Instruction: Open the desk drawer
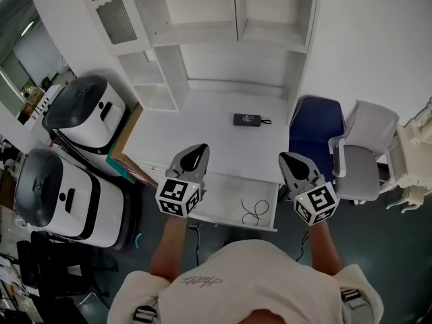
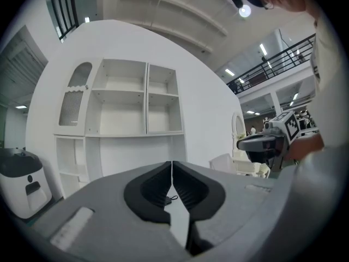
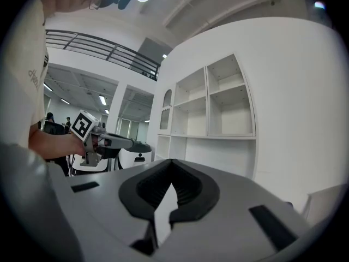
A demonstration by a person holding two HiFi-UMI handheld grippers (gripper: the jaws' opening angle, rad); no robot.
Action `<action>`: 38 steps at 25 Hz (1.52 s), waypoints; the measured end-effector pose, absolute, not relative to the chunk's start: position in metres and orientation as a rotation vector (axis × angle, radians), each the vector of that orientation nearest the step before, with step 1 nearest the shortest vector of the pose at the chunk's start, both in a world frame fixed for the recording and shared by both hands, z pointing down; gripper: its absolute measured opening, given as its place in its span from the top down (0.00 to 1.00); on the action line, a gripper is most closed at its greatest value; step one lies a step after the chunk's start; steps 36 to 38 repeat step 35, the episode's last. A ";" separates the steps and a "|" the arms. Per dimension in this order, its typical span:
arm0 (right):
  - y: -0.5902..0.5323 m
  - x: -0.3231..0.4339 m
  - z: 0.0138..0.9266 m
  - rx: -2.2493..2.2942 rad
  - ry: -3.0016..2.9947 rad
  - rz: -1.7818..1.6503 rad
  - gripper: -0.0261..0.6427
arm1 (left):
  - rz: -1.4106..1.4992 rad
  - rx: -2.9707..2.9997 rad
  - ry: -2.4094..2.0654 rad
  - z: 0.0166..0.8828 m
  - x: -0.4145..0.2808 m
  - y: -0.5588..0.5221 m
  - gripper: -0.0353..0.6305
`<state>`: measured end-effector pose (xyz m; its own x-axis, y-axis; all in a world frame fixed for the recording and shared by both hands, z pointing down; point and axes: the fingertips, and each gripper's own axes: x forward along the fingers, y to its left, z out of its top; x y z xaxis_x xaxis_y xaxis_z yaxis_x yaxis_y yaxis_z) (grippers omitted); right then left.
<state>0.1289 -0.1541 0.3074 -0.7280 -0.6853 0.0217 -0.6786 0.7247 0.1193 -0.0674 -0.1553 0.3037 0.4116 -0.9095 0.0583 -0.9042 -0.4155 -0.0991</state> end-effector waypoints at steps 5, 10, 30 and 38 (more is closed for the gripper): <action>-0.152 0.131 0.301 1.145 -2.866 -0.163 0.96 | -0.145 -2.598 1.660 0.302 -0.059 -0.153 0.92; -0.151 0.135 0.303 1.175 -2.873 -0.138 0.96 | -0.156 -2.601 1.665 0.306 -0.056 -0.149 0.92; -0.137 0.136 0.336 1.199 -2.851 -0.013 0.96 | -0.184 -2.686 1.700 0.342 -0.060 -0.136 0.92; -0.134 0.136 0.343 1.183 -2.840 -0.007 0.96 | -0.186 -2.706 1.706 0.351 -0.059 -0.133 0.92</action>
